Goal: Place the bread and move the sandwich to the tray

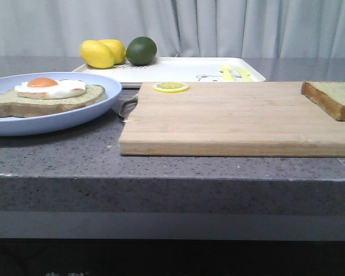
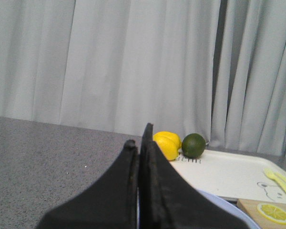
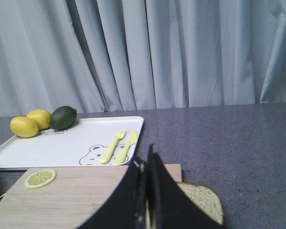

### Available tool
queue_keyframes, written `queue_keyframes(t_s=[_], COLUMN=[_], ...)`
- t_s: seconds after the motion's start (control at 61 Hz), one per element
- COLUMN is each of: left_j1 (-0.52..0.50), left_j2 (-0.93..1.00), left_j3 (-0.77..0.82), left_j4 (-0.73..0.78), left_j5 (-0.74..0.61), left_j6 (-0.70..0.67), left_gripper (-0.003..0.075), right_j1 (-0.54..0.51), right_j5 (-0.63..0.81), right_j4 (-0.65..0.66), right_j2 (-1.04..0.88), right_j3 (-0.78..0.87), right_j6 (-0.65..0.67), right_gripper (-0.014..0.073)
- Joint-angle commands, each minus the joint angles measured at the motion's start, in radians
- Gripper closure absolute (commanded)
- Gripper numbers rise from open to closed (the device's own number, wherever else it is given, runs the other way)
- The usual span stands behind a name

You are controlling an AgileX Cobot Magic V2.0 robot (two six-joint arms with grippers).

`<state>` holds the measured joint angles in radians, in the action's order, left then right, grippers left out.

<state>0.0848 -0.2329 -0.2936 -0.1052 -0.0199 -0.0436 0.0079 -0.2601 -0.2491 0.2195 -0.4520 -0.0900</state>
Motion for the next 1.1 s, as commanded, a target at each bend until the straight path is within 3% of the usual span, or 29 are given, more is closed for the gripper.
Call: queue_keyframes(t_s=[0.0, 0.23, 0.508, 0.656, 0.77, 0.836, 0.934, 0.984, 1.082], left_j1=[0.008, 0.008, 0.008, 0.008, 0.008, 0.008, 0.008, 0.008, 0.008], left_j2=[-0.13, -0.401, -0.431, -0.431, -0.431, -0.431, -0.431, -0.431, -0.431], left_j3=[-0.115, -0.283, -0.292, -0.292, -0.292, -0.292, -0.292, -0.292, -0.292], left_j4=[0.047, 0.058, 0.058, 0.058, 0.058, 0.058, 0.058, 0.058, 0.058], left_j5=[0.002, 0.042, 0.036, 0.036, 0.036, 0.036, 0.036, 0.036, 0.034], left_j6=[-0.008, -0.008, -0.008, -0.008, -0.008, -0.008, -0.008, -0.008, -0.008], left_gripper=[0.0741, 0.0741, 0.0741, 0.0738, 0.0707, 0.0645, 0.0469, 0.0356, 0.0205], right_j1=[-0.006, -0.006, -0.006, -0.006, -0.006, -0.006, -0.006, -0.006, -0.006], right_j5=[0.026, -0.063, -0.072, -0.073, -0.073, -0.073, -0.073, -0.073, -0.073], right_j4=[-0.006, -0.006, -0.006, -0.006, -0.006, -0.006, -0.006, -0.006, -0.006], right_j2=[0.125, 0.341, 0.354, 0.354, 0.354, 0.354, 0.354, 0.354, 0.354], right_j3=[-0.11, -0.239, -0.239, -0.239, -0.239, -0.239, -0.239, -0.239, -0.239], right_j6=[-0.004, -0.004, -0.004, -0.004, -0.004, -0.004, -0.004, -0.004, -0.004], right_gripper=[0.0652, 0.0652, 0.0627, 0.049, 0.0296, 0.0176, 0.0041, 0.0022, 0.0022])
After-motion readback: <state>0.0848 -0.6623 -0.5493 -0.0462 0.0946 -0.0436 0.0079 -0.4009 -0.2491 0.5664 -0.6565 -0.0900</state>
